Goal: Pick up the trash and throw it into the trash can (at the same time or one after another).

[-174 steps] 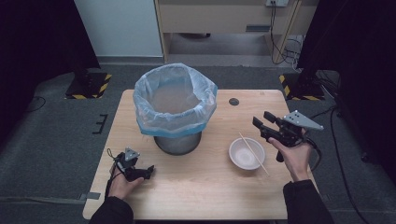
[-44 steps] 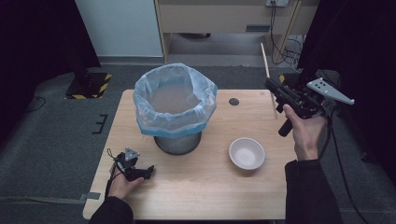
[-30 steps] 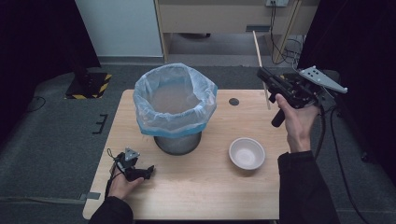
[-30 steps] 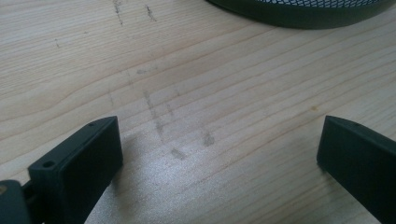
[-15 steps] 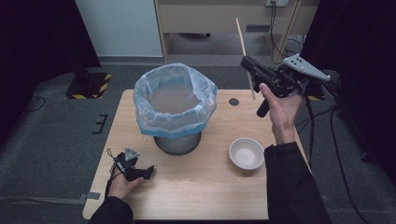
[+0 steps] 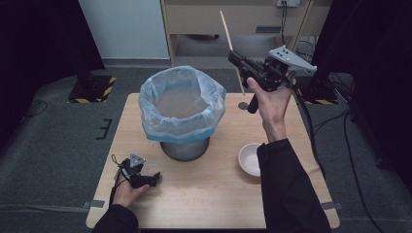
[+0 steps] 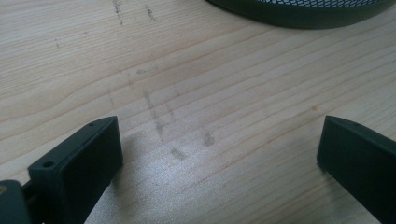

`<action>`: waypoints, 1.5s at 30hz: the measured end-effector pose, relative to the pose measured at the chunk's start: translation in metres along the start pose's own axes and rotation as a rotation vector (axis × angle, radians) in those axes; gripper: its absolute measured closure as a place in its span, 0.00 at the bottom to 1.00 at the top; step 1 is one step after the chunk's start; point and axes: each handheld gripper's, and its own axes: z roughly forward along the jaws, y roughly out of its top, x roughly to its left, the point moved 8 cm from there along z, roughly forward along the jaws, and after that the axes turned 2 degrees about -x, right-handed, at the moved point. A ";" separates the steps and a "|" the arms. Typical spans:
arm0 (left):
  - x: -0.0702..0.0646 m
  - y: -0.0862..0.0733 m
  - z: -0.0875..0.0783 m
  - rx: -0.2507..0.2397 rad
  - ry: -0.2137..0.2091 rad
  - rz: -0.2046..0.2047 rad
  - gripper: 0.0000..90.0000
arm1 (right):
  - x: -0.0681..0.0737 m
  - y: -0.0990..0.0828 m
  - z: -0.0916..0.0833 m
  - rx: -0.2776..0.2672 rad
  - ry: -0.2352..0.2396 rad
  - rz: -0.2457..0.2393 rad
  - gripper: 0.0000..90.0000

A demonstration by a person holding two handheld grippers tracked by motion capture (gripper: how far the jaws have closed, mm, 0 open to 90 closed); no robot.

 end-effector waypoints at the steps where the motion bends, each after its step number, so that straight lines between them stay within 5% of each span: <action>1: 0.000 0.000 0.000 0.000 0.000 0.000 0.00 | 0.002 0.000 0.003 0.003 0.003 -0.001 0.95; 10: 0.000 0.000 0.000 0.000 -0.001 0.001 0.00 | 0.015 -0.008 0.028 0.006 0.035 -0.002 0.95; 20: 0.000 0.000 0.000 -0.001 -0.002 0.000 0.00 | 0.020 -0.022 0.051 -0.007 0.060 0.060 0.95; 34: 0.000 0.000 0.000 -0.002 -0.002 0.000 0.00 | 0.030 -0.056 0.079 0.033 0.071 0.077 0.94; 39: 0.000 0.000 0.000 -0.001 -0.002 0.000 0.00 | 0.046 -0.064 0.089 0.080 0.129 0.042 0.81; 45: 0.000 0.000 0.000 -0.002 -0.002 0.000 0.00 | 0.038 -0.060 0.083 0.080 0.102 0.048 0.73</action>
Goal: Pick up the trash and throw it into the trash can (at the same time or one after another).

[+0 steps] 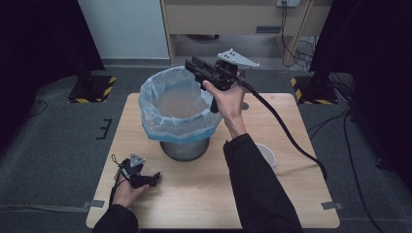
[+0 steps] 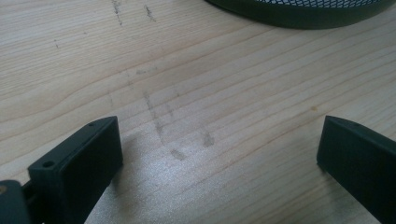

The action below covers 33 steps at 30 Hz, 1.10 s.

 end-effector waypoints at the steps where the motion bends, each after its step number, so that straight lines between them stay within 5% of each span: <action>1: 0.000 0.000 0.000 0.000 0.000 0.000 0.00 | -0.003 0.002 -0.003 -0.005 -0.007 0.003 0.72; 9: 0.000 0.000 0.000 0.001 0.000 0.002 0.00 | -0.023 0.013 -0.037 -0.013 -0.058 -0.030 0.62; 19: 0.000 0.000 0.000 0.003 0.001 0.004 0.00 | -0.060 0.007 -0.109 0.001 -0.161 -0.080 0.53; 27: 0.000 0.000 0.000 0.003 0.001 0.004 0.00 | -0.086 -0.027 -0.162 0.057 -0.231 -0.083 0.52; 33: 0.000 0.000 0.000 0.003 0.001 0.004 0.00 | -0.112 -0.071 -0.198 0.133 -0.291 -0.052 0.51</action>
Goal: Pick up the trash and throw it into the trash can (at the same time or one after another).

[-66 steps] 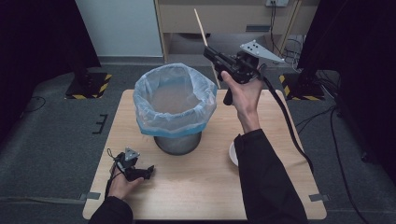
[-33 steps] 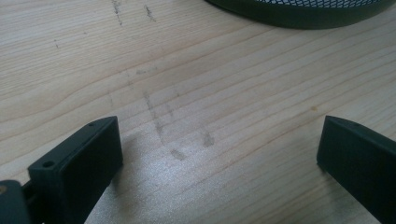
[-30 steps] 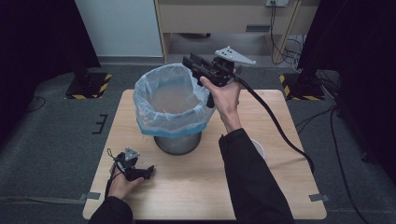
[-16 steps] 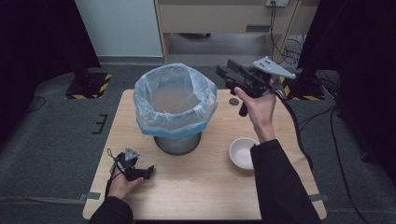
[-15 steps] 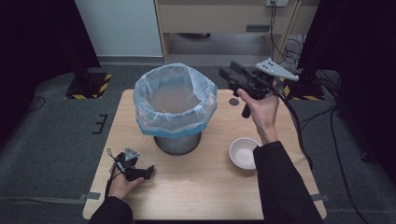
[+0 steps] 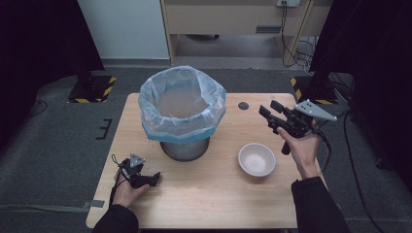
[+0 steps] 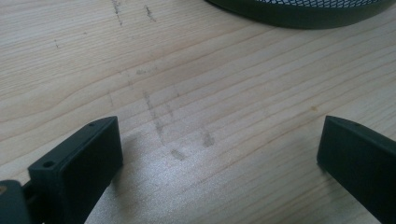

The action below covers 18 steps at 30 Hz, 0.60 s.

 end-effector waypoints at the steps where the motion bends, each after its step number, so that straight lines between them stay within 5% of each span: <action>1: 0.000 0.000 0.000 0.000 0.000 0.000 0.00 | -0.005 -0.008 -0.003 0.014 -0.009 0.003 0.51; 10: 0.000 0.000 0.000 0.000 0.000 -0.001 0.00 | -0.042 -0.078 -0.016 0.140 -0.084 0.022 0.51; 18: 0.000 0.000 0.000 0.000 0.000 0.000 0.00 | -0.066 -0.136 -0.017 0.324 -0.130 0.005 0.52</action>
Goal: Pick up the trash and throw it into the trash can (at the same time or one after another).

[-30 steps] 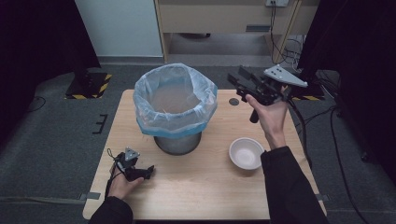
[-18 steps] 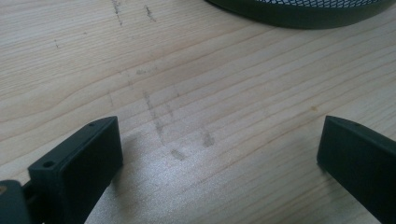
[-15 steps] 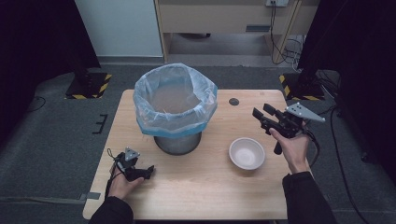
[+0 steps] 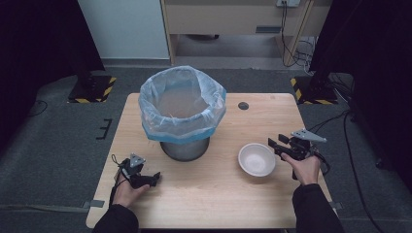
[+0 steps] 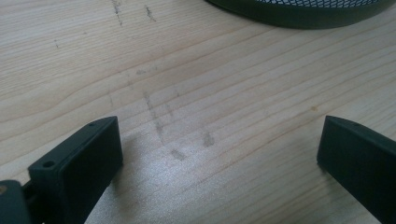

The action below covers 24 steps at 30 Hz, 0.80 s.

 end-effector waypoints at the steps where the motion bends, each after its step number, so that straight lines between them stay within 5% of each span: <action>1: 0.000 0.000 0.000 0.000 0.000 0.000 0.00 | -0.002 -0.008 0.002 0.033 -0.002 -0.004 0.52; 15: 0.000 0.000 0.000 0.000 0.000 0.000 0.00 | 0.004 -0.058 0.030 0.278 0.038 -0.021 0.59; 24: 0.000 0.000 0.000 0.000 0.000 0.000 0.00 | -0.001 -0.062 0.029 0.326 0.025 0.001 0.83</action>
